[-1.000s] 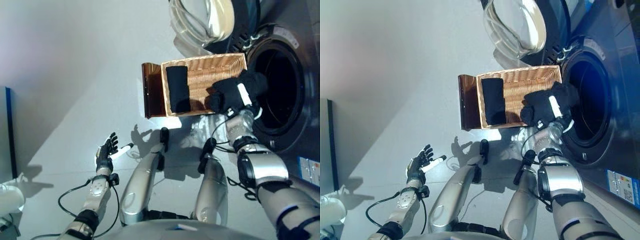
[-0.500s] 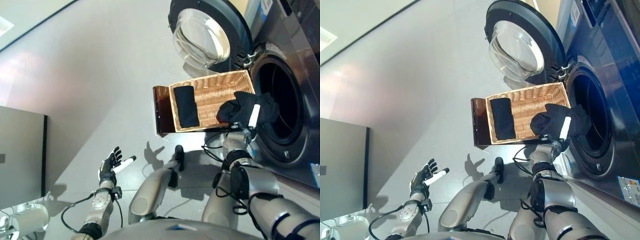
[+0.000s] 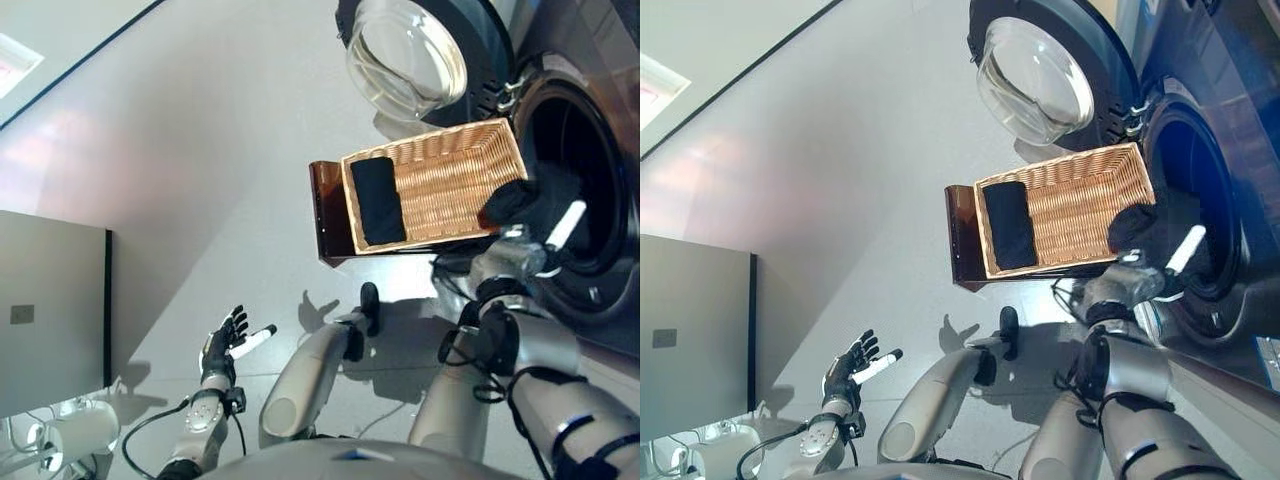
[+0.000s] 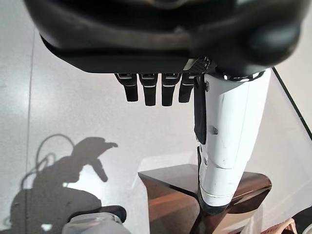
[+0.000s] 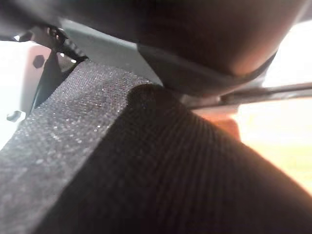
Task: Pick up the clothes and place them into the washing machine
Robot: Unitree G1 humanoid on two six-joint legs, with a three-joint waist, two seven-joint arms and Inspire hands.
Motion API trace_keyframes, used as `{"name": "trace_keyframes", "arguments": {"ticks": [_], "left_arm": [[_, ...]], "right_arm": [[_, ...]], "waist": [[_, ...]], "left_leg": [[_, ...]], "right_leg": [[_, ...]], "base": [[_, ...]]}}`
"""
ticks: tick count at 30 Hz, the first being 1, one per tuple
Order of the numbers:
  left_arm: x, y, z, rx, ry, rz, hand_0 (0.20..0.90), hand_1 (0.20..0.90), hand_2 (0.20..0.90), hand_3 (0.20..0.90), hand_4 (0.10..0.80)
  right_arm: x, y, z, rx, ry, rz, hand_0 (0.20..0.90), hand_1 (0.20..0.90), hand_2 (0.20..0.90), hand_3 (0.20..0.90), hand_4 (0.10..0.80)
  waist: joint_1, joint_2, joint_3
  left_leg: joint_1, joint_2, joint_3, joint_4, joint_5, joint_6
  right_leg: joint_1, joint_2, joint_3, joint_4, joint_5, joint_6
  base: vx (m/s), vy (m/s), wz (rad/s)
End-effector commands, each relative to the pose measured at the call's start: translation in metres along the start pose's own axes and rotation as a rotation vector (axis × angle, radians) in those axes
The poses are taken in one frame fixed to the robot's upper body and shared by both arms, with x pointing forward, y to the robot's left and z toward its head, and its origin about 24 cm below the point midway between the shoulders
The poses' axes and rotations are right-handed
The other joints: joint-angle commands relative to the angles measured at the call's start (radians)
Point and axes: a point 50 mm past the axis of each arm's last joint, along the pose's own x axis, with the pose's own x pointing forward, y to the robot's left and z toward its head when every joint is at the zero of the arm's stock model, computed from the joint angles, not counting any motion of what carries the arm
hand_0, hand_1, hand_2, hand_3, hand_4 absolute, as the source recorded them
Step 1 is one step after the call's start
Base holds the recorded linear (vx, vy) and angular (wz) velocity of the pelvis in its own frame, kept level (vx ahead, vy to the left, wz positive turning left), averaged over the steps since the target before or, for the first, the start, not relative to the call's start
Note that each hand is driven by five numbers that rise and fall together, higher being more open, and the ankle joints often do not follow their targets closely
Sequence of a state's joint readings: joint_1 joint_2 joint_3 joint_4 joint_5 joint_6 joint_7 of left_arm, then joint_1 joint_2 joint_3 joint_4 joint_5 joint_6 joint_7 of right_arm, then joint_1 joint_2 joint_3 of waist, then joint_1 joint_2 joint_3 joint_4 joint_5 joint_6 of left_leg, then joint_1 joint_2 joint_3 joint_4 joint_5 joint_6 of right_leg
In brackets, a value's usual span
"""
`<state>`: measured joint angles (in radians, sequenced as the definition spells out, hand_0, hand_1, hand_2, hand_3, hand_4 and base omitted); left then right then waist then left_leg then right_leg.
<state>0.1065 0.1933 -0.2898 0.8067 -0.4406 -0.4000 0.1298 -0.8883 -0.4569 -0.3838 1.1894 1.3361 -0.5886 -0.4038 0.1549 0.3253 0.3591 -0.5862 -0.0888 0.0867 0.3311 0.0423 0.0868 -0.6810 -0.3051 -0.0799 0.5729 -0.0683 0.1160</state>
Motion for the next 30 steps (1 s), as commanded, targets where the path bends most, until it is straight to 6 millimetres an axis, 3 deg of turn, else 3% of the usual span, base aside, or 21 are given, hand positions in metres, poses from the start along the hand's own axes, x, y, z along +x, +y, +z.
{"name": "trace_keyframes", "arguments": {"ticks": [1, 2, 5, 6, 7, 8, 19, 23, 25, 26, 28, 29, 30], "left_arm": [[-0.001, 0.033, 0.018, 0.038, -0.104, 0.076, 0.900, 0.900, 0.900, 0.900, 0.800], [-0.002, 0.040, 0.022, 0.042, -0.124, 0.092, 0.900, 0.900, 0.900, 0.900, 0.800], [-0.004, 0.051, 0.027, 0.050, -0.148, 0.115, 0.900, 0.900, 0.900, 0.900, 0.800], [-0.005, 0.049, 0.027, 0.046, -0.150, 0.108, 0.900, 0.900, 0.900, 0.900, 0.800], [-0.006, 0.051, 0.027, 0.049, -0.148, 0.115, 0.900, 0.900, 0.900, 0.900, 0.800], [-0.007, 0.054, 0.025, 0.046, -0.139, 0.134, 0.900, 0.900, 0.900, 0.900, 0.800], [-0.004, 0.047, 0.028, -0.015, -0.165, 0.146, 0.900, 0.900, 0.900, 0.900, 0.800], [-0.006, 0.051, 0.027, -0.005, -0.162, 0.166, 0.900, 0.900, 0.900, 0.900, 0.800], [-0.007, 0.055, 0.025, 0.002, -0.155, 0.185, 0.900, 0.900, 0.900, 0.900, 0.800], [-0.008, 0.062, 0.026, 0.015, -0.150, 0.208, 0.900, 0.900, 0.900, 0.900, 0.800], [-0.008, 0.064, 0.023, 0.017, -0.137, 0.229, 0.900, 0.900, 0.900, 0.900, 0.800], [-0.008, 0.067, 0.026, 0.023, -0.140, 0.228, 0.900, 0.900, 0.900, 0.900, 0.800], [-0.008, 0.064, 0.027, 0.008, -0.155, 0.224, 0.900, 0.900, 0.900, 0.900, 0.800]], "right_arm": [[-0.019, 0.112, 0.068, 0.059, -0.270, 0.379, 0.200, 0.200, 0.200, 0.200, 0.300], [-0.031, 0.147, 0.102, 0.027, -0.387, 0.479, 0.200, 0.200, 0.200, 0.200, 0.300], [-0.058, 0.197, 0.145, -0.084, -0.552, 0.612, 0.200, 0.200, 0.200, 0.200, 0.300], [-0.062, 0.206, 0.148, -0.102, -0.557, 0.619, 0.439, 0.439, 0.439, 0.439, 0.471], [-0.069, 0.214, 0.152, -0.101, -0.561, 0.644, 0.543, 0.543, 0.543, 0.543, 0.545], [-0.076, 0.225, 0.152, -0.155, -0.567, 0.686, 0.900, 0.900, 0.900, 0.900, 0.800], [-0.065, 0.215, 0.141, -0.259, -0.567, 0.637, 0.900, 0.900, 0.900, 0.900, 0.800], [-0.063, 0.212, 0.136, -0.382, -0.623, 0.609, 0.900, 0.900, 0.900, 0.900, 0.800], [-0.060, 0.209, 0.130, -0.556, -0.684, 0.576, 0.900, 0.900, 0.900, 0.900, 0.800], [-0.055, 0.208, 0.127, -0.846, -0.784, 0.548, 0.900, 0.900, 0.900, 0.900, 0.800], [-0.054, 0.212, 0.129, -1.174, -0.971, 0.416, 0.900, 0.900, 0.900, 0.900, 0.800], [-0.059, 0.214, 0.112, -1.461, -1.108, 0.471, 0.900, 0.900, 0.900, 0.900, 0.800], [-0.065, 0.220, 0.105, -1.446, -1.097, 0.529, 0.900, 0.900, 0.900, 0.900, 0.800]], "waist": [[0.019, 0.014, -0.029], [0.025, 0.016, -0.039], [0.034, 0.013, -0.059], [0.037, 0.019, -0.063], [0.040, 0.021, -0.070], [0.041, 0.021, -0.080], [0.020, 0.029, -0.090], [0.019, 0.027, -0.085], [0.019, 0.021, -0.079], [0.024, 0.006, -0.079], [0.026, 0.004, -0.074], [0.028, -0.002, -0.071], [0.020, 0.003, -0.066]], "left_leg": [[-0.080, -0.019, -0.028, 0.101, -0.079, -0.073], [-0.080, -0.022, -0.031, 0.090, -0.070, -0.078], [-0.080, -0.025, -0.023, 0.067, -0.060, -0.086], [-0.079, -0.026, -0.021, 0.058, -0.057, -0.087], [-0.076, -0.027, -0.019, 0.053, -0.056, -0.087], [-0.073, -0.027, -0.016, 0.045, -0.055, -0.088], [-0.037, -0.030, -0.007, 0.006, -0.053, -0.090], [-0.032, -0.029, -0.005, 0.000, -0.050, -0.091], [-0.032, -0.028, -0.004, 0.001, -0.048, -0.091], [-0.027, -0.026, -0.002, 0.001, -0.049, -0.091], [-0.031, -0.022, 0.003, -0.001, -0.041, -0.092], [-0.032, -0.020, 0.004, -0.003, -0.035, -0.091], [-0.033, -0.019, 0.003, -0.003, -0.036, -0.092]], "right_leg": [[0.030, 0.030, -0.007, 0.017, -0.075, -0.051], [0.018, 0.030, -0.001, 0.022, -0.078, -0.053], [0.004, 0.020, 0.006, 0.029, -0.079, -0.055], [-0.002, 0.019, 0.009, 0.031, -0.080, -0.056], [-0.004, 0.017, 0.011, 0.032, -0.082, -0.056], [-0.008, 0.016, 0.014, 0.032, -0.081, -0.057], [0.014, 0.018, 0.018, 0.014, -0.077, -0.057], [0.024, 0.019, 0.015, 0.006, -0.076, -0.057], [0.027, 0.021, 0.015, 0.005, -0.072, -0.058], [0.029, 0.021, 0.013, 0.003, -0.071, -0.057], [0.027, 0.023, 0.010, -0.003, -0.058, -0.059], [0.029, 0.026, 0.009, -0.009, -0.051, -0.060], [0.029, 0.029, 0.009, -0.010, -0.050, -0.060]], "base": [[0.001, 0.040, 0.07], [0.002, 0.054, 0.09], [-0.001, 0.060, -0.02], [0.016, 0.053, 0.08], [0.046, 0.055, 0.08], [0.038, 0.038, 0.00], [0.018, 0.020, -0.05], [-0.008, 0.005, 0.04], [0.000, 0.000, 0.00], [-0.029, -0.010, -0.03], [-0.036, -0.009, -0.02], [-0.022, -0.017, 0.05], [-0.010, -0.017, 0.08]]}}
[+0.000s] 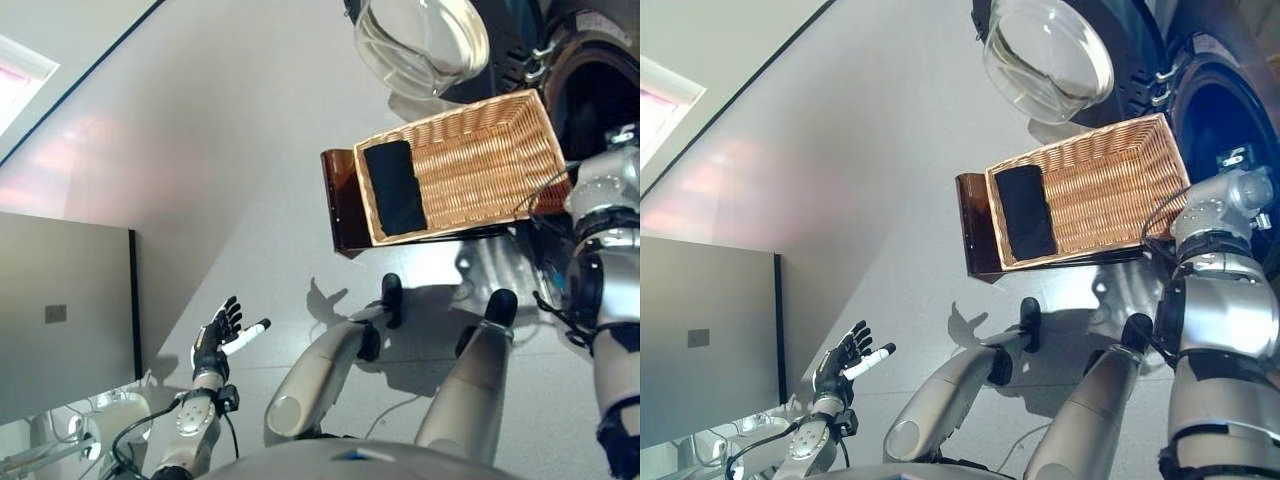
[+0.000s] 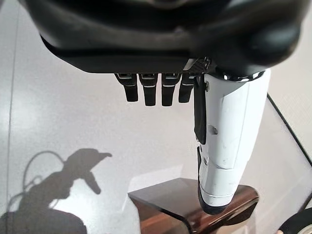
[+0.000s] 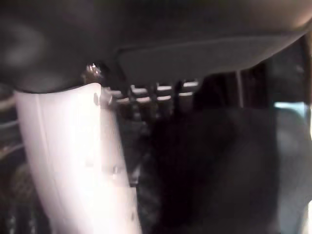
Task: Pick up the clothes and place them into the washing machine
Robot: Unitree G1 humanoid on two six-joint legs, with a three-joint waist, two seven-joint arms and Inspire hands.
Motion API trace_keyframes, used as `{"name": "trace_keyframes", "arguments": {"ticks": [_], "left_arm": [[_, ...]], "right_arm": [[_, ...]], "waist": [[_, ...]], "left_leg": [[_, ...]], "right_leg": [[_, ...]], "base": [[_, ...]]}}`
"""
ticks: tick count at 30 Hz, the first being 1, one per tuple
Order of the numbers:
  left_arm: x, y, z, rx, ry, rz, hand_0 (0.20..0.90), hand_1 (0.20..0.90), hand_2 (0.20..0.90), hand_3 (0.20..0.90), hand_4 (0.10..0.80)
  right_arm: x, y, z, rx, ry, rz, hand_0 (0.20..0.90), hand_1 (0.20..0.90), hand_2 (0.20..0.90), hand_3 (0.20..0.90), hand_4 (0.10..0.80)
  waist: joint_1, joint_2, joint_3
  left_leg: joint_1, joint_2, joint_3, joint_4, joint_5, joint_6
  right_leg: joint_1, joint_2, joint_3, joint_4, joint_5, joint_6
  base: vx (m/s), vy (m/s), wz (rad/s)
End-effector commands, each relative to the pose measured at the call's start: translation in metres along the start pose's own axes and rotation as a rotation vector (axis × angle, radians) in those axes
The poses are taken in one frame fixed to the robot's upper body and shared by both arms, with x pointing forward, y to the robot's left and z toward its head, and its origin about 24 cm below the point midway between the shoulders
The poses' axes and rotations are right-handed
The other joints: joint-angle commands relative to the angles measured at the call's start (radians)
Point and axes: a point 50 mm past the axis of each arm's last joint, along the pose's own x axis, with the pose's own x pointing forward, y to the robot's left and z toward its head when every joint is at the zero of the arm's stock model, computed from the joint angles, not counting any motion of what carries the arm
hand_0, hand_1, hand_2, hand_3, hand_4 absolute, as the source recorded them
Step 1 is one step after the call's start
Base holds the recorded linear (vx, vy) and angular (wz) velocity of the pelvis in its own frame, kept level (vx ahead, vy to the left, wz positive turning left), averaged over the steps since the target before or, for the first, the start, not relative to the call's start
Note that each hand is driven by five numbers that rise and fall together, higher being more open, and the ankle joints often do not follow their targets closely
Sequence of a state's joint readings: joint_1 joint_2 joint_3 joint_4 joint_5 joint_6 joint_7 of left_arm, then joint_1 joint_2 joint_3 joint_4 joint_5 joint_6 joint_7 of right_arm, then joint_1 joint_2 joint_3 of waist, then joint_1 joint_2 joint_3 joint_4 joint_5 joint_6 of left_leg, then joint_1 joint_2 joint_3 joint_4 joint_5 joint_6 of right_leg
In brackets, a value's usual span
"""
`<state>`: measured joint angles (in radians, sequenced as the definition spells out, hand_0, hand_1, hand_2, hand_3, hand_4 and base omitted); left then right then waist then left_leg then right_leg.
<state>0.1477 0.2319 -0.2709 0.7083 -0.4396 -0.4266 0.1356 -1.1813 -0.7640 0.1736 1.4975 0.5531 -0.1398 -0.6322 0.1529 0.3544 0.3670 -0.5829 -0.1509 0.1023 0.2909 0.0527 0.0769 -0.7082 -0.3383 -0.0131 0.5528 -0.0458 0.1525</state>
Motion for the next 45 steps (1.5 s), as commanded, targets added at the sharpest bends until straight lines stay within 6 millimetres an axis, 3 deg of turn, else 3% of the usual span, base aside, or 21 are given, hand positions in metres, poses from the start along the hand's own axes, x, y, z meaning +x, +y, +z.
{"name": "trace_keyframes", "arguments": {"ticks": [1, 3, 10, 12, 15, 16, 17, 22, 23, 24, 25, 27, 31, 35, 36, 38, 40, 41, 45], "left_arm": [[-0.003, 0.054, 0.015, 0.015, -0.078, 0.209, 0.900, 0.900, 0.900, 0.900, 0.800], [-0.002, 0.051, 0.015, 0.005, -0.080, 0.205, 0.900, 0.900, 0.900, 0.900, 0.800], [0.001, 0.045, 0.013, -0.007, -0.070, 0.192, 0.900, 0.900, 0.900, 0.900, 0.800], [0.001, 0.046, 0.011, -0.009, -0.057, 0.197, 0.900, 0.900, 0.900, 0.900, 0.800], [0.002, 0.045, 0.008, 0.002, -0.038, 0.191, 0.900, 0.900, 0.900, 0.900, 0.800], [0.002, 0.045, 0.008, 0.003, -0.038, 0.191, 0.900, 0.900, 0.900, 0.900, 0.800], [0.003, 0.046, 0.009, 0.016, -0.034, 0.190, 0.900, 0.900, 0.900, 0.900, 0.800], [0.007, 0.048, 0.009, 0.053, -0.019, 0.196, 0.900, 0.900, 0.900, 0.900, 0.800], [0.008, 0.048, 0.009, 0.059, -0.020, 0.197, 0.900, 0.900, 0.900, 0.900, 0.800], [0.009, 0.048, 0.008, 0.075, -0.005, 0.201, 0.900, 0.900, 0.900, 0.900, 0.800], [0.009, 0.048, 0.008, 0.076, -0.004, 0.202, 0.900, 0.900, 0.900, 0.900, 0.800], [0.011, 0.049, 0.006, 0.093, 0.012, 0.207, 0.900, 0.900, 0.900, 0.900, 0.800], [0.011, 0.048, 0.004, 0.096, 0.024, 0.206, 0.900, 0.900, 0.900, 0.900, 0.800], [0.008, 0.047, -0.007, 0.142, 0.078, 0.200, 0.900, 0.900, 0.900, 0.900, 0.800], [0.005, 0.047, -0.017, 0.184, 0.127, 0.198, 0.900, 0.900, 0.900, 0.900, 0.800], [0.003, 0.047, -0.020, 0.195, 0.141, 0.200, 0.900, 0.900, 0.900, 0.900, 0.800], [-0.002, 0.048, -0.032, 0.210, 0.202, 0.214, 0.900, 0.900, 0.900, 0.900, 0.800], [-0.007, 0.048, -0.041, 0.229, 0.244, 0.213, 0.900, 0.900, 0.900, 0.900, 0.800], [-0.018, 0.045, -0.056, 0.264, 0.317, 0.187, 0.900, 0.900, 0.900, 0.900, 0.800]], "right_arm": [[-0.007, -0.009, 0.149, -0.360, -0.705, -0.025, 0.900, 0.900, 0.900, 0.900, 0.800], [-0.010, 0.001, 0.139, -0.330, -0.669, 0.016, 0.900, 0.900, 0.900, 0.900, 0.800], [-0.005, 0.011, 0.097, -0.283, -0.503, 0.109, 0.900, 0.900, 0.900, 0.900, 0.800], [-0.008, 0.019, 0.082, -0.234, -0.441, 0.159, 0.900, 0.900, 0.900, 0.900, 0.800], [-0.017, 0.034, 0.044, -0.180, -0.327, 0.251, 0.900, 0.900, 0.900, 0.900, 0.800], [-0.017, 0.034, 0.044, -0.180, -0.326, 0.251, 0.900, 0.900, 0.900, 0.900, 0.800], [-0.023, 0.041, 0.021, -0.147, -0.260, 0.297, 0.900, 0.900, 0.900, 0.900, 0.800], [-0.056, 0.063, -0.048, -0.038, -0.066, 0.415, 0.900, 0.900, 0.900, 0.900, 0.800], [-0.065, 0.069, -0.058, -0.015, -0.034, 0.444, 0.900, 0.900, 0.900, 0.900, 0.800], [-0.085, 0.078, -0.081, 0.000, 0.027, 0.504, 0.900, 0.900, 0.900, 0.900, 0.800], [-0.085, 0.078, -0.082, 0.000, 0.029, 0.504, 0.900, 0.900, 0.900, 0.900, 0.800], [-0.114, 0.087, -0.112, -0.002, 0.095, 0.595, 0.900, 0.900, 0.900, 0.900, 0.800], [-0.134, 0.088, -0.134, 0.030, 0.147, 0.647, 0.900, 0.900, 0.900, 0.900, 0.800], [-0.161, 0.077, -0.167, 0.079, 0.221, 0.694, 0.900, 0.900, 0.900, 0.900, 0.800], [-0.172, 0.064, -0.186, 0.008, 0.209, 0.739, 0.900, 0.900, 0.900, 0.900, 0.800], [-0.177, 0.057, -0.194, -0.010, 0.206, 0.766, 0.900, 0.900, 0.900, 0.900, 0.800], [-0.188, 0.034, -0.214, -0.044, 0.219, 0.796, 0.900, 0.900, 0.900, 0.900, 0.800], [-0.195, 0.013, -0.232, -0.094, 0.242, 0.818, 0.900, 0.900, 0.900, 0.900, 0.800], [-0.212, -0.049, -0.282, -0.252, 0.389, 0.800, 0.900, 0.900, 0.900, 0.900, 0.800]], "waist": [[0.021, -0.030, -0.074], [0.017, -0.042, -0.071], [0.013, -0.060, -0.056], [0.012, -0.070, -0.050], [0.014, -0.083, -0.041], [0.014, -0.083, -0.041], [0.016, -0.091, -0.037], [0.022, -0.119, -0.026], [0.022, -0.127, -0.025], [0.024, -0.142, -0.023], [0.024, -0.143, -0.023], [0.026, -0.168, -0.021], [0.023, -0.193, -0.020], [0.011, -0.234, -0.032], [-0.002, -0.257, -0.045], [-0.009, -0.268, -0.055], [-0.032, -0.302, -0.081], [-0.050, -0.320, -0.102], [-0.084, -0.348, -0.161]], "left_leg": [[-0.036, 0.043, -0.013, 0.035, -0.045, -0.082], [-0.039, 0.044, -0.015, 0.032, -0.042, -0.082], [-0.034, 0.050, -0.017, 0.026, -0.040, -0.084], [-0.031, 0.052, -0.017, 0.026, -0.041, -0.083], [-0.025, 0.056, -0.020, 0.026, -0.042, -0.082], [-0.025, 0.056, -0.020, 0.026, -0.042, -0.082], [-0.022, 0.059, -0.022, 0.028, -0.043, -0.082], [-0.006, 0.067, -0.031, 0.026, -0.042, -0.083], [0.000, 0.070, -0.033, 0.026, -0.042, -0.083], [0.007, 0.074, -0.039, 0.025, -0.043, -0.083], [0.009, 0.074, -0.039, 0.025, -0.043, -0.083], [0.024, 0.081, -0.045, 0.018, -0.041, -0.085], [0.052, 0.087, -0.052, 0.004, -0.039, -0.087], [0.100, 0.105, -0.056, -0.040, -0.001, -0.085], [0.143, 0.112, -0.060, -0.067, 0.005, -0.087], [0.161, 0.115, -0.061, -0.080, 0.007, -0.089], [0.212, 0.126, -0.060, -0.114, 0.014, -0.093], [0.247, 0.129, -0.056, -0.135, 0.015, -0.092], [0.325, 0.141, -0.040, -0.189, 0.018, -0.095]], "right_leg": [[0.057, 0.063, -0.060, 0.008, -0.070, -0.096], [0.057, 0.067, -0.061, 0.003, -0.068, -0.095], [0.072, 0.073, -0.070, -0.009, -0.064, -0.094], [0.077, 0.076, -0.070, -0.011, -0.062, -0.093], [0.087, 0.079, -0.076, -0.018, -0.058, -0.093], [0.087, 0.079, -0.076, -0.018, -0.058, -0.093], [0.097, 0.079, -0.083, -0.022, -0.058, -0.093], [0.125, 0.085, -0.103, -0.038, -0.055, -0.092], [0.131, 0.087, -0.108, -0.040, -0.054, -0.093], [0.144, 0.092, -0.114, -0.050, -0.052, -0.093], [0.146, 0.092, -0.114, -0.051, -0.051, -0.093], [0.168, 0.097, -0.128, -0.065, -0.047, -0.092], [0.202, 0.103, -0.148, -0.088, -0.044, -0.092], [0.270, 0.116, -0.180, -0.155, -0.003, -0.092], [0.316, 0.125, -0.190, -0.191, 0.005, -0.086], [0.339, 0.129, -0.197, -0.212, 0.009, -0.084], [0.396, 0.142, -0.204, -0.264, 0.021, -0.074], [0.427, 0.149, -0.206, -0.294, 0.028, -0.069], [0.507, 0.161, -0.209, -0.383, 0.056, -0.053]], "base": [[0.014, -0.013, 0.04], [0.007, -0.005, -0.02], [0.003, -0.003, -0.04], [-0.003, -0.024, 0.06], [0.000, -0.027, 0.04], [0.000, 0.000, 0.00], [0.010, -0.025, -0.03], [0.009, -0.045, -0.04], [0.020, -0.064, 0.07], [0.020, -0.052, 0.12], [0.022, -0.040, 0.16], [0.018, -0.045, 0.06], [0.016, -0.039, 0.08], [0.000, -0.035, 0.05], [0.119, -0.054, 0.05], [0.075, -0.038, -0.04], [0.096, -0.052, -0.05], [0.108, -0.064, -0.14], [0.056, -0.041, -0.16]]}}
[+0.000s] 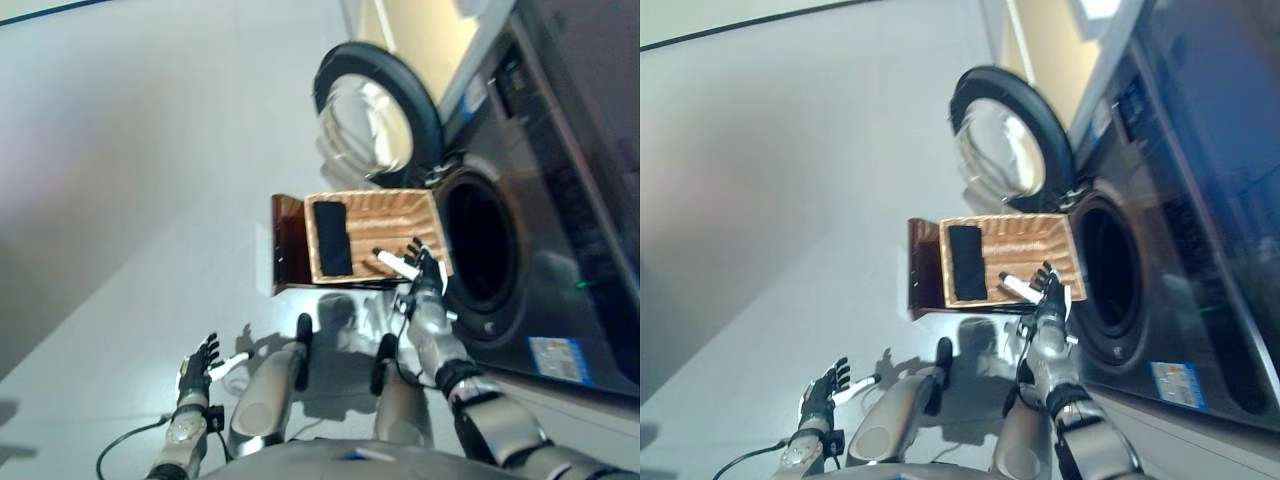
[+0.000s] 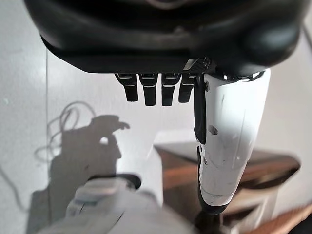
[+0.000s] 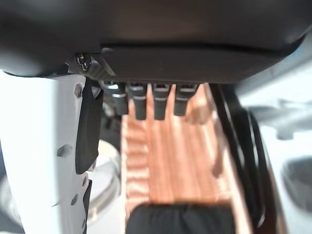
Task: Pick up the clothes and place them into the washing machine
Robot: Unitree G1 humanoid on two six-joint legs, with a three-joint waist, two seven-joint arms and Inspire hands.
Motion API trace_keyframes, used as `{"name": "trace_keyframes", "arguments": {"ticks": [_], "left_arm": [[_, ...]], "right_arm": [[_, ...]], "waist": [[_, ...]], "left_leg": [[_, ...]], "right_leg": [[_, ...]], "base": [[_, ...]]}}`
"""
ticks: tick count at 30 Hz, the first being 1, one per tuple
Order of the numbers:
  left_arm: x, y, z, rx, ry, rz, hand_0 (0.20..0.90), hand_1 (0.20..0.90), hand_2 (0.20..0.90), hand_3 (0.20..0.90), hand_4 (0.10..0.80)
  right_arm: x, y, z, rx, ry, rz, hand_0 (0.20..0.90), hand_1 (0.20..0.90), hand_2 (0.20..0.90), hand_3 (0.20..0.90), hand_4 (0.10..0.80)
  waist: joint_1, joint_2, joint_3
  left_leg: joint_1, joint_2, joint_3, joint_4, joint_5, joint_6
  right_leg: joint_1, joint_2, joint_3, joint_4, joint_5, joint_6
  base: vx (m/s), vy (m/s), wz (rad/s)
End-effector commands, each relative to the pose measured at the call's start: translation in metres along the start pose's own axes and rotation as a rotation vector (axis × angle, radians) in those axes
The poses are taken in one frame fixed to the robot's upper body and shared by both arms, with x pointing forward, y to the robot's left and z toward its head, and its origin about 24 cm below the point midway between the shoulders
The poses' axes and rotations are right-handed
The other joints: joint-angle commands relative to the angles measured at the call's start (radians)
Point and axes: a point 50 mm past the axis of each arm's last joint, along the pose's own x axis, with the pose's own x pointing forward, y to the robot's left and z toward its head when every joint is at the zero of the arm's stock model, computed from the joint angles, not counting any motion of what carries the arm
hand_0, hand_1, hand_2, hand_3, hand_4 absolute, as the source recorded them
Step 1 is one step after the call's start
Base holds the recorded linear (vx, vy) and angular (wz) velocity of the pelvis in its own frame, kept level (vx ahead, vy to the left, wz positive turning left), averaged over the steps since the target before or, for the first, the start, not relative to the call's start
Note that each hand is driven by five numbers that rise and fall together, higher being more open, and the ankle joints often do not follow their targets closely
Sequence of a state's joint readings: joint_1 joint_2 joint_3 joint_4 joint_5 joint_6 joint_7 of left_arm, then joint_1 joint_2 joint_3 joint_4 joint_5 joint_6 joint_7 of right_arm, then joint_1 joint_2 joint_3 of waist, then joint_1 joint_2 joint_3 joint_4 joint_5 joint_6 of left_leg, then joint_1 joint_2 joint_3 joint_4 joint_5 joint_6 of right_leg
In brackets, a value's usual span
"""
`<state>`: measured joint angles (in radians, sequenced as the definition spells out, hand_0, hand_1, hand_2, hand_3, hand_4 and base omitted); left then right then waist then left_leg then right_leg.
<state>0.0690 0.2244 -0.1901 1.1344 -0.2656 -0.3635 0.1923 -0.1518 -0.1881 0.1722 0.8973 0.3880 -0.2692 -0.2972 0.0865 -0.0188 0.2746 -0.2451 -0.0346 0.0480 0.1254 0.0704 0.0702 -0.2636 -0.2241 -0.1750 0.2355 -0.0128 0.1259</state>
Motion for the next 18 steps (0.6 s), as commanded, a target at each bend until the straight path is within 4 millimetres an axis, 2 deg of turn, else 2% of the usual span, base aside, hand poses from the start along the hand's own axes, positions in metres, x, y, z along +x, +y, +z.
{"name": "trace_keyframes", "arguments": {"ticks": [1, 2, 3, 5, 6, 7, 8, 9, 10, 11, 12, 16, 18], "left_arm": [[-0.001, 0.002, -0.001, 0.026, -0.020, 0.024, 0.900, 0.900, 0.900, 0.900, 0.800], [-0.004, 0.002, -0.011, 0.041, 0.021, 0.015, 0.900, 0.900, 0.900, 0.900, 0.800], [-0.004, 0.002, -0.011, 0.041, 0.021, 0.015, 0.900, 0.900, 0.900, 0.900, 0.800], [-0.008, 0.001, -0.021, 0.070, 0.068, 0.007, 0.900, 0.900, 0.900, 0.900, 0.800], [-0.011, 0.000, -0.027, 0.090, 0.088, -0.005, 0.900, 0.900, 0.900, 0.900, 0.800], [-0.011, 0.000, -0.027, 0.090, 0.089, -0.005, 0.900, 0.900, 0.900, 0.900, 0.800], [-0.014, -0.004, -0.034, 0.117, 0.115, -0.033, 0.900, 0.900, 0.900, 0.900, 0.800], [-0.014, -0.004, -0.034, 0.117, 0.116, -0.033, 0.900, 0.900, 0.900, 0.900, 0.800], [-0.017, -0.007, -0.041, 0.151, 0.150, -0.060, 0.900, 0.900, 0.900, 0.900, 0.800], [-0.017, -0.007, -0.041, 0.151, 0.150, -0.060, 0.900, 0.900, 0.900, 0.900, 0.800], [-0.020, -0.010, -0.045, 0.161, 0.172, -0.080, 0.900, 0.900, 0.900, 0.900, 0.800], [-0.022, -0.010, -0.050, 0.176, 0.198, -0.099, 0.900, 0.900, 0.900, 0.900, 0.800], [-0.023, -0.009, -0.053, 0.174, 0.207, -0.096, 0.900, 0.900, 0.900, 0.900, 0.800]], "right_arm": [[-0.007, -0.021, -0.005, -0.046, -0.044, -0.014, 0.900, 0.900, 0.900, 0.900, 0.800], [-0.023, -0.034, -0.040, -0.059, 0.077, -0.047, 0.900, 0.900, 0.900, 0.900, 0.800], [-0.023, -0.034, -0.040, -0.059, 0.077, -0.047, 0.900, 0.900, 0.900, 0.900, 0.800], [-0.051, -0.054, -0.087, -0.107, 0.264, -0.093, 0.900, 0.900, 0.900, 0.900, 0.800], [-0.060, -0.058, -0.102, -0.137, 0.332, -0.102, 0.900, 0.900, 0.900, 0.900, 0.800], [-0.060, -0.059, -0.102, -0.137, 0.332, -0.102, 0.900, 0.900, 0.900, 0.900, 0.800], [-0.079, -0.068, -0.126, -0.205, 0.462, -0.107, 0.900, 0.900, 0.900, 0.900, 0.800], [-0.079, -0.068, -0.126, -0.205, 0.462, -0.107, 0.900, 0.900, 0.900, 0.900, 0.800], [-0.095, -0.075, -0.144, -0.306, 0.570, -0.074, 0.900, 0.900, 0.900, 0.900, 0.800], [-0.095, -0.075, -0.144, -0.306, 0.570, -0.074, 0.900, 0.900, 0.900, 0.900, 0.800], [-0.103, -0.082, -0.152, -0.358, 0.628, -0.073, 0.900, 0.900, 0.900, 0.900, 0.800], [-0.107, -0.087, -0.155, -0.359, 0.657, -0.093, 0.900, 0.900, 0.900, 0.900, 0.800], [-0.104, -0.082, -0.154, -0.356, 0.643, -0.075, 0.900, 0.900, 0.900, 0.900, 0.800]], "waist": [[-0.018, 0.025, -0.071], [-0.035, 0.017, -0.102], [-0.035, 0.017, -0.104], [-0.051, 0.009, -0.165], [-0.055, 0.007, -0.184], [-0.055, 0.007, -0.183], [-0.058, 0.010, -0.216], [-0.058, 0.010, -0.214], [-0.059, 0.009, -0.239], [-0.059, 0.009, -0.238], [-0.062, 0.007, -0.262], [-0.066, 0.000, -0.288], [-0.066, -0.006, -0.303]], "left_leg": [[-0.016, 0.025, 0.015, -0.025, 0.003, -0.089], [0.022, 0.027, 0.027, -0.052, 0.003, -0.094], [0.020, 0.027, 0.027, -0.053, 0.005, -0.093], [0.065, 0.030, 0.042, -0.084, 0.004, -0.099], [0.087, 0.030, 0.048, -0.097, 0.004, -0.101], [0.090, 0.030, 0.048, -0.099, 0.004, -0.101], [0.121, 0.028, 0.050, -0.117, 0.003, -0.103], [0.123, 0.028, 0.049, -0.118, 0.004, -0.103], [0.154, 0.027, 0.057, -0.135, 0.002, -0.103], [0.155, 0.026, 0.056, -0.136, 0.002, -0.103], [0.175, 0.024, 0.058, -0.140, -0.006, -0.100], [0.195, 0.022, 0.057, -0.136, -0.018, -0.095], [0.217, 0.022, 0.058, -0.128, -0.036, -0.090]], "right_leg": [[0.060, 0.048, -0.047, -0.069, 0.027, -0.026], [0.095, 0.053, -0.046, -0.102, 0.035, -0.019], [0.093, 0.054, -0.047, -0.105, 0.038, -0.019], [0.141, 0.061, -0.041, -0.153, 0.052, -0.010], [0.158, 0.061, -0.040, -0.167, 0.056, -0.008], [0.161, 0.061, -0.040, -0.168, 0.056, -0.008], [0.188, 0.062, -0.039, -0.186, 0.060, -0.004], [0.190, 0.063, -0.039, -0.187, 0.060, -0.004], [0.213, 0.063, -0.037, -0.191, 0.058, -0.003], [0.215, 0.063, -0.037, -0.191, 0.058, -0.003], [0.230, 0.062, -0.035, -0.189, 0.053, -0.002], [0.247, 0.061, -0.032, -0.184, 0.047, 0.000], [0.261, 0.058, -0.032, -0.169, 0.034, -0.001]], "base": [[0.046, -0.028, -0.20], [0.025, -0.018, -0.15], [0.039, -0.037, -0.14], [0.101, -0.040, -0.14], [0.112, -0.027, -0.18], [0.081, -0.026, -0.23], [0.043, -0.014, -0.22], [0.078, -0.028, -0.19], [0.038, -0.014, -0.12], [0.078, -0.020, -0.06], [0.042, -0.006, -0.03], [0.049, -0.008, 0.01], [0.070, 0.028, 0.03]]}}
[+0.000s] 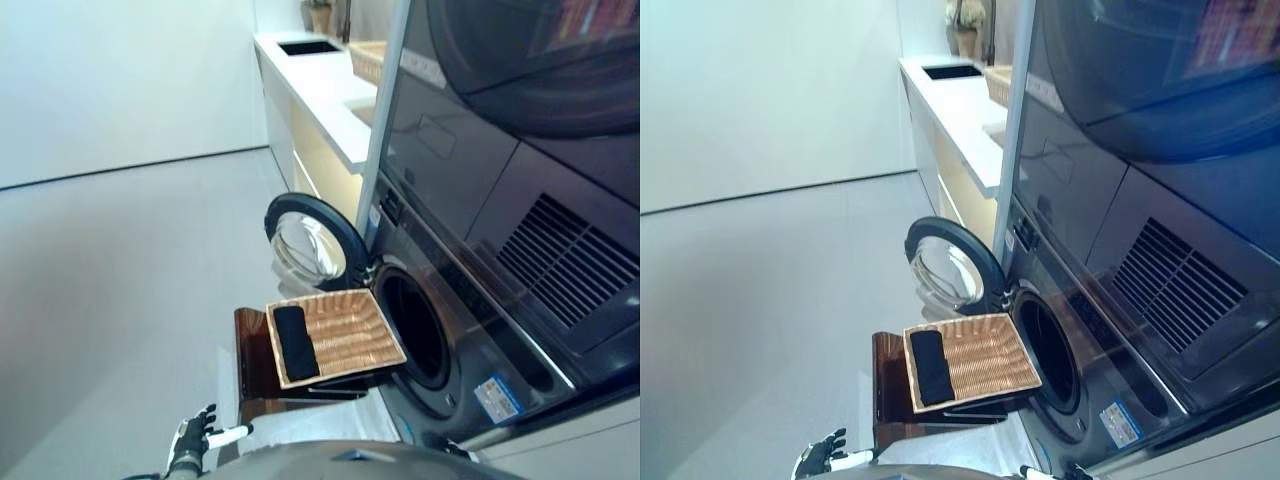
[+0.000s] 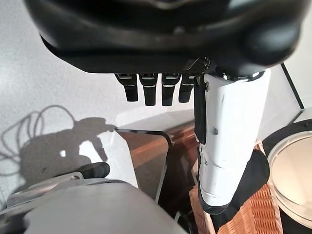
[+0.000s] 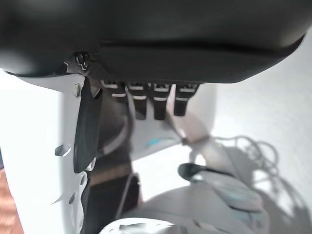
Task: Pick up the clothes and place them into the washing machine
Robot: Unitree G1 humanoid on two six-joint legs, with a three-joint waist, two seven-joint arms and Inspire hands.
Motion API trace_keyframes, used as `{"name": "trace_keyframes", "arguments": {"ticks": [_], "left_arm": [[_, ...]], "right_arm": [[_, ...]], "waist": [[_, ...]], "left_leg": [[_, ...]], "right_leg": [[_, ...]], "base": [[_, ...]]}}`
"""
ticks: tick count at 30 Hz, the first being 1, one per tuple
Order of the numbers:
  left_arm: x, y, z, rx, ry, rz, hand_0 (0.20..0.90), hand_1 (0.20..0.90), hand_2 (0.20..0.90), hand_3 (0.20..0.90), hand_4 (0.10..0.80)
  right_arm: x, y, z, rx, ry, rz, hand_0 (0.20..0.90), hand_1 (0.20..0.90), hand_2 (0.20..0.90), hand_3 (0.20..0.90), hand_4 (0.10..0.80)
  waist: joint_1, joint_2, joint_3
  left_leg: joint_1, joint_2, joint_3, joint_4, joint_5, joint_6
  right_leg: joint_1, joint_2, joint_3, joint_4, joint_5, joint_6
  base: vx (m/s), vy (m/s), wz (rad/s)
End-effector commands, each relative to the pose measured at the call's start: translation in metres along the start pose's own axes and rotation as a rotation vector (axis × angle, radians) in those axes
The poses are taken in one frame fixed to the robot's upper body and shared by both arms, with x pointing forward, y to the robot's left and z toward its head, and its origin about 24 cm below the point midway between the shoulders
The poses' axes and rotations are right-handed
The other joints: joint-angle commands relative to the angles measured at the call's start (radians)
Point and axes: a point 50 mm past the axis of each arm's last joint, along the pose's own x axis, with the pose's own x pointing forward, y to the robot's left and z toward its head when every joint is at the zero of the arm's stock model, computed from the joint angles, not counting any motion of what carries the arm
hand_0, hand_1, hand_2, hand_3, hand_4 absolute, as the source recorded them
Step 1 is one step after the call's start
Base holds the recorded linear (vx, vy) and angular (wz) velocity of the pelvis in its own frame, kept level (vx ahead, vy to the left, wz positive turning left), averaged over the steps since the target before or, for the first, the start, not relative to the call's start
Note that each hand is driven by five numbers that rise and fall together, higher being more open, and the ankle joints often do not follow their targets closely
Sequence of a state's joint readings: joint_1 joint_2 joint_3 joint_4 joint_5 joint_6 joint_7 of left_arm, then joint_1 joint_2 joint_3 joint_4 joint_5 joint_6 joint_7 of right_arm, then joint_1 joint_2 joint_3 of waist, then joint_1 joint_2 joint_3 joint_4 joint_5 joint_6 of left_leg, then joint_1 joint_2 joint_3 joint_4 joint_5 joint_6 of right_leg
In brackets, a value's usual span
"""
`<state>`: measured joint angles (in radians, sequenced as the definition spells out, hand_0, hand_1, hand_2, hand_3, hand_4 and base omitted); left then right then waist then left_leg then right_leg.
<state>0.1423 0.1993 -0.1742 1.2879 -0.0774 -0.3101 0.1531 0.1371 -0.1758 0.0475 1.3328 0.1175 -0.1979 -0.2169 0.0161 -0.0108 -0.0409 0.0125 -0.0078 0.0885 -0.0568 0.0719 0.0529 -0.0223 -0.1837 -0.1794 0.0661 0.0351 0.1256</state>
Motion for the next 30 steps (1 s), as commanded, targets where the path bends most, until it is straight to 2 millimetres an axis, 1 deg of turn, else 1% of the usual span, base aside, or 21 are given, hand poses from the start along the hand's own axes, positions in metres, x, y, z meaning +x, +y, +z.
{"name": "trace_keyframes", "arguments": {"ticks": [1, 4, 5, 7, 8, 9, 10, 12, 13, 14, 15, 17, 18, 19, 21, 22, 23, 26, 27, 29, 30], "left_arm": [[0.003, -0.007, 0.012, -0.020, -0.039, -0.011, 0.900, 0.900, 0.900, 0.900, 0.800], [0.003, -0.005, 0.011, -0.027, -0.032, -0.003, 0.900, 0.900, 0.900, 0.900, 0.800], [0.004, -0.002, 0.012, -0.015, -0.028, -0.002, 0.900, 0.900, 0.900, 0.900, 0.800], [0.005, -0.001, 0.013, -0.008, -0.025, -0.003, 0.900, 0.900, 0.900, 0.900, 0.800], [0.006, -0.001, 0.015, -0.005, -0.032, -0.004, 0.900, 0.900, 0.900, 0.900, 0.800], [0.008, 0.001, 0.022, 0.005, -0.059, -0.005, 0.900, 0.900, 0.900, 0.900, 0.800], [0.008, 0.001, 0.022, 0.005, -0.060, -0.005, 0.900, 0.900, 0.900, 0.900, 0.800], [0.011, 0.006, 0.033, 0.060, -0.101, -0.017, 0.900, 0.900, 0.900, 0.900, 0.800], [0.013, 0.011, 0.039, 0.084, -0.119, -0.006, 0.900, 0.900, 0.900, 0.900, 0.800], [0.013, 0.012, 0.039, 0.084, -0.119, -0.006, 0.900, 0.900, 0.900, 0.900, 0.800], [0.014, 0.012, 0.045, 0.087, -0.140, 0.000, 0.900, 0.900, 0.900, 0.900, 0.800], [0.015, 0.015, 0.050, 0.071, -0.158, 0.028, 0.900, 0.900, 0.900, 0.900, 0.800], [0.016, 0.016, 0.053, 0.058, -0.165, 0.043, 0.900, 0.900, 0.900, 0.900, 0.800], [0.016, 0.016, 0.053, 0.039, -0.168, 0.051, 0.900, 0.900, 0.900, 0.900, 0.800], [0.015, 0.013, 0.052, -0.032, -0.153, 0.082, 0.900, 0.900, 0.900, 0.900, 0.800], [0.015, 0.013, 0.052, -0.032, -0.153, 0.082, 0.900, 0.900, 0.900, 0.900, 0.800], [0.016, 0.012, 0.053, -0.060, -0.146, 0.084, 0.900, 0.900, 0.900, 0.900, 0.800], [0.016, 0.003, 0.057, -0.099, -0.158, 0.059, 0.900, 0.900, 0.900, 0.900, 0.800], [0.016, -0.001, 0.061, -0.108, -0.173, 0.043, 0.900, 0.900, 0.900, 0.900, 0.800], [0.016, -0.002, 0.062, -0.117, -0.176, 0.043, 0.900, 0.900, 0.900, 0.900, 0.800], [0.015, -0.004, 0.062, -0.103, -0.181, 0.028, 0.900, 0.900, 0.900, 0.900, 0.800]], "right_arm": [[0.003, 0.003, 0.017, -0.013, -0.065, 0.011, 0.900, 0.900, 0.900, 0.900, 0.800], [0.004, 0.004, 0.024, 0.014, -0.082, 0.010, 0.900, 0.900, 0.900, 0.900, 0.800], [0.005, 0.006, 0.029, 0.039, -0.089, 0.012, 0.900, 0.900, 0.900, 0.900, 0.800], [0.005, 0.007, 0.035, 0.054, -0.103, 0.013, 0.900, 0.900, 0.900, 0.900, 0.800], [0.006, 0.006, 0.039, 0.064, -0.116, 0.014, 0.900, 0.900, 0.900, 0.900, 0.800], [0.007, 0.007, 0.052, 0.093, -0.163, 0.020, 0.900, 0.900, 0.900, 0.900, 0.800], [0.007, 0.007, 0.052, 0.093, -0.163, 0.020, 0.900, 0.900, 0.900, 0.900, 0.800], [0.007, 0.008, 0.065, 0.113, -0.216, 0.033, 0.900, 0.900, 0.900, 0.900, 0.800], [0.007, 0.005, 0.066, 0.145, -0.218, 0.021, 0.900, 0.900, 0.900, 0.900, 0.800], [0.007, 0.005, 0.065, 0.145, -0.218, 0.021, 0.900, 0.900, 0.900, 0.900, 0.800], [0.007, 0.003, 0.065, 0.155, -0.215, 0.012, 0.900, 0.900, 0.900, 0.900, 0.800], [0.008, 0.002, 0.073, 0.150, -0.237, 0.012, 0.900, 0.900, 0.900, 0.900, 0.800], [0.008, 0.002, 0.075, 0.139, -0.243, 0.009, 0.900, 0.900, 0.900, 0.900, 0.800], [0.008, 0.003, 0.077, 0.136, -0.247, 0.009, 0.900, 0.900, 0.900, 0.900, 0.800], [0.007, 0.008, 0.072, 0.120, -0.235, 0.023, 0.900, 0.900, 0.900, 0.900, 0.800], [0.007, 0.008, 0.072, 0.120, -0.235, 0.023, 0.900, 0.900, 0.900, 0.900, 0.800], [0.006, 0.011, 0.074, 0.126, -0.241, 0.037, 0.900, 0.900, 0.900, 0.900, 0.800], [0.005, 0.012, 0.074, 0.142, -0.247, 0.040, 0.900, 0.900, 0.900, 0.900, 0.800], [0.005, 0.012, 0.076, 0.148, -0.254, 0.039, 0.900, 0.900, 0.900, 0.900, 0.800], [0.005, 0.014, 0.075, 0.140, -0.253, 0.045, 0.900, 0.900, 0.900, 0.900, 0.800], [0.005, 0.015, 0.074, 0.111, -0.251, 0.052, 0.900, 0.900, 0.900, 0.900, 0.800]], "waist": [[0.005, -0.016, 0.010], [0.006, -0.022, 0.014], [0.007, -0.023, 0.026], [0.005, -0.024, 0.037], [0.002, -0.024, 0.048], [-0.014, -0.013, 0.085], [-0.013, -0.012, 0.082], [-0.043, -0.003, 0.110], [-0.055, -0.016, 0.107], [-0.059, -0.017, 0.108], [-0.066, -0.031, 0.105], [-0.069, -0.048, 0.102], [-0.069, -0.051, 0.104], [-0.069, -0.058, 0.100], [-0.057, -0.083, 0.060], [-0.056, -0.083, 0.061], [-0.064, -0.092, 0.050], [-0.074, -0.092, 0.042], [-0.073, -0.092, 0.056], [-0.072, -0.094, 0.065], [-0.059, -0.098, 0.076]], "left_leg": [[-0.035, -0.005, 0.016, 0.060, -0.044, -0.069], [-0.026, -0.004, 0.010, 0.085, -0.062, -0.058], [-0.016, -0.008, 0.001, 0.104, -0.076, -0.042], [-0.009, -0.015, -0.010, 0.108, -0.083, -0.029], [-0.003, -0.026, -0.015, 0.114, -0.088, -0.013], [0.009, -0.030, -0.039, 0.132, -0.093, 0.010], [0.005, -0.028, -0.038, 0.132, -0.092, 0.010], [0.008, -0.016, -0.103, 0.128, -0.078, 0.008], [0.007, -0.022, -0.146, 0.125, -0.083, -0.003], [0.009, -0.023, -0.150, 0.126, -0.084, -0.003], [0.007, -0.034, -0.179, 0.132, -0.100, -0.012], [0.027, -0.039, -0.199, 0.106, -0.115, -0.032], [0.047, -0.029, -0.204, 0.097, -0.128, -0.041], [0.056, -0.023, -0.208, 0.095, -0.138, -0.050], [0.060, 0.013, -0.199, 0.110, -0.164, -0.070], [0.061, 0.014, -0.199, 0.110, -0.165, -0.070], [0.053, 0.032, -0.211, 0.124, -0.161, -0.077], [0.024, 0.072, -0.203, 0.225, -0.164, -0.095], [-0.041, 0.073, -0.191, 0.375, -0.120, -0.095], [-0.072, 0.073, -0.186, 0.446, -0.098, -0.093], [-0.105, 0.060, -0.168, 0.510, -0.077, -0.078]], "right_leg": [[0.022, 0.016, -0.029, 0.011, -0.021, -0.001], [0.022, 0.012, -0.029, 0.066, -0.038, -0.003], [0.012, 0.005, -0.026, 0.153, -0.041, -0.001], [-0.018, -0.001, -0.013, 0.232, -0.016, 0.007], [-0.055, -0.006, 0.011, 0.326, 0.038, 0.018], [-0.142, 0.016, 0.093, 0.513, 0.120, 0.022], [-0.145, 0.018, 0.093, 0.510, 0.124, 0.021], [-0.257, 0.134, 0.219, 0.617, 0.109, 0.001], [-0.270, 0.146, 0.272, 0.528, 0.084, -0.023], [-0.267, 0.145, 0.268, 0.528, 0.082, -0.023], [-0.246, 0.110, 0.278, 0.362, 0.071, -0.028], [-0.236, 0.056, 0.235, 0.147, 0.075, -0.014], [-0.220, 0.038, 0.186, 0.063, 0.093, -0.003], [-0.202, 0.029, 0.183, 0.025, 0.105, 0.004], [-0.140, 0.059, 0.228, 0.005, 0.078, -0.004], [-0.140, 0.060, 0.228, 0.006, 0.077, -0.004], [-0.129, 0.085, 0.250, 0.010, 0.069, -0.012], [-0.085, 0.106, 0.216, 0.003, 0.040, -0.034], [-0.058, 0.119, 0.200, 0.009, 0.026, -0.062], [-0.045, 0.123, 0.191, 0.006, 0.024, -0.074], [-0.021, 0.131, 0.186, -0.009, 0.019, -0.093]], "base": [[0.054, 0.026, 0.04], [0.030, 0.048, 0.02], [0.010, 0.100, 0.03], [-0.006, 0.085, 0.08], [-0.045, 0.142, 0.15], [-0.046, 0.141, 0.18], [-0.069, 0.106, 0.12], [0.013, -0.028, 0.16], [0.086, -0.073, 0.31], [0.177, -0.146, 0.82], [0.164, -0.139, 1.18], [0.230, -0.209, 1.21], [0.223, -0.243, 0.88], [0.219, -0.261, 0.91], [0.265, -0.346, 0.43], [0.242, -0.334, 0.02], [0.155, -0.229, 0.07], [0.156, -0.313, 0.48], [0.091, -0.307, 0.58], [0.046, -0.204, 0.54], [0.024, -0.112, 0.33]]}}
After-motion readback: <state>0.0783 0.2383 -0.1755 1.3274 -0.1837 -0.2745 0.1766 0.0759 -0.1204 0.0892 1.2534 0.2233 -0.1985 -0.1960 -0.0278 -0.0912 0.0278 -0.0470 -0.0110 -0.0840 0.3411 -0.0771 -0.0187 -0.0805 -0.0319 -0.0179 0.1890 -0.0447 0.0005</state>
